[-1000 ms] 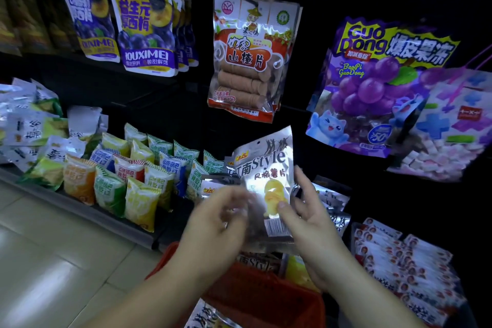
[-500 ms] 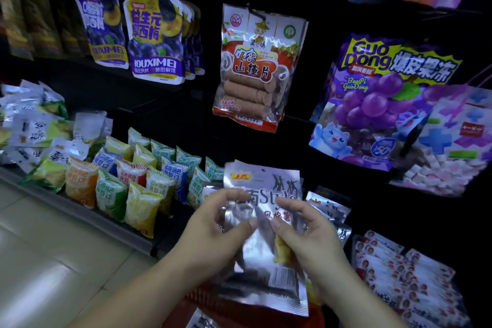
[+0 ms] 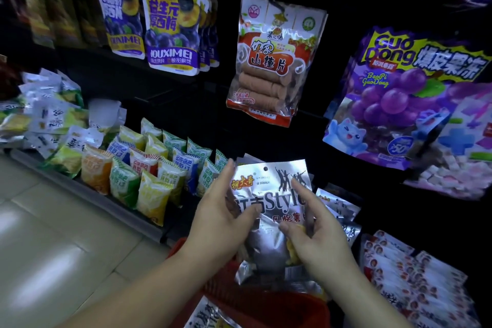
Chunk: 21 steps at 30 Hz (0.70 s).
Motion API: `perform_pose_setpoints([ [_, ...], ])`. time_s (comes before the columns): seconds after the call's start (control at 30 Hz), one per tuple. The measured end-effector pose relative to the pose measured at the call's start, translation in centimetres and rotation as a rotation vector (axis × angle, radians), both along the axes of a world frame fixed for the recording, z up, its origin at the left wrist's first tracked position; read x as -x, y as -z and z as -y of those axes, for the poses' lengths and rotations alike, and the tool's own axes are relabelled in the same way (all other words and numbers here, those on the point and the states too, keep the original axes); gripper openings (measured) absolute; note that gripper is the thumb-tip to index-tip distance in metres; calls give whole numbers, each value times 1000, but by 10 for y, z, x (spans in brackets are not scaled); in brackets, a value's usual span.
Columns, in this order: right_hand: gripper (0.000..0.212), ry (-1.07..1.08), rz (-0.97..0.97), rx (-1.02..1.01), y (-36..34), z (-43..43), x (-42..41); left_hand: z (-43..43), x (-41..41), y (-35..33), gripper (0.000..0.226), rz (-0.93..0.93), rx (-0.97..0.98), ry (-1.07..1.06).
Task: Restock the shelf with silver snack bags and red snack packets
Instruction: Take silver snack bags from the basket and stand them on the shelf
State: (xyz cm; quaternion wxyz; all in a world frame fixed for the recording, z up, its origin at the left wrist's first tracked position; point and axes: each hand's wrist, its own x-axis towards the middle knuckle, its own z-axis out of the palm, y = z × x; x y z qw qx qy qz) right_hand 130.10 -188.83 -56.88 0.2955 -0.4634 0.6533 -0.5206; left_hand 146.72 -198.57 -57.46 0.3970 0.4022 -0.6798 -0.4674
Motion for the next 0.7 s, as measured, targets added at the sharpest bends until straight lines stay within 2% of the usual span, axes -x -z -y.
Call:
perform_pose_setpoints([
  [0.1,68,51,8,39,-4,0,-1,-5,2,-2,92,-78,-105,-9],
  [0.23,54,180,82,126,-4,3,2,-15,3,4,94,-119,-319,178],
  [0.3,52,174,82,95,-4,2,7,-15,3,5,89,-89,-287,165],
  [0.43,79,-84,176,-29,-3,-4,18,-5,1,7,66,-68,-171,-19],
  [0.53,76,-51,71,-62,0,-5,12,0,-1,17,40,141,-17,-89],
  [0.6,73,-28,-13,-55,3,-3,4,-9,4,13,24,188,102,-51],
  [0.63,71,-21,-41,-38,5,-2,0,-15,7,11,22,149,68,3],
  [0.7,63,-56,3,15,6,-2,-11,-30,15,3,22,-9,-118,139],
])
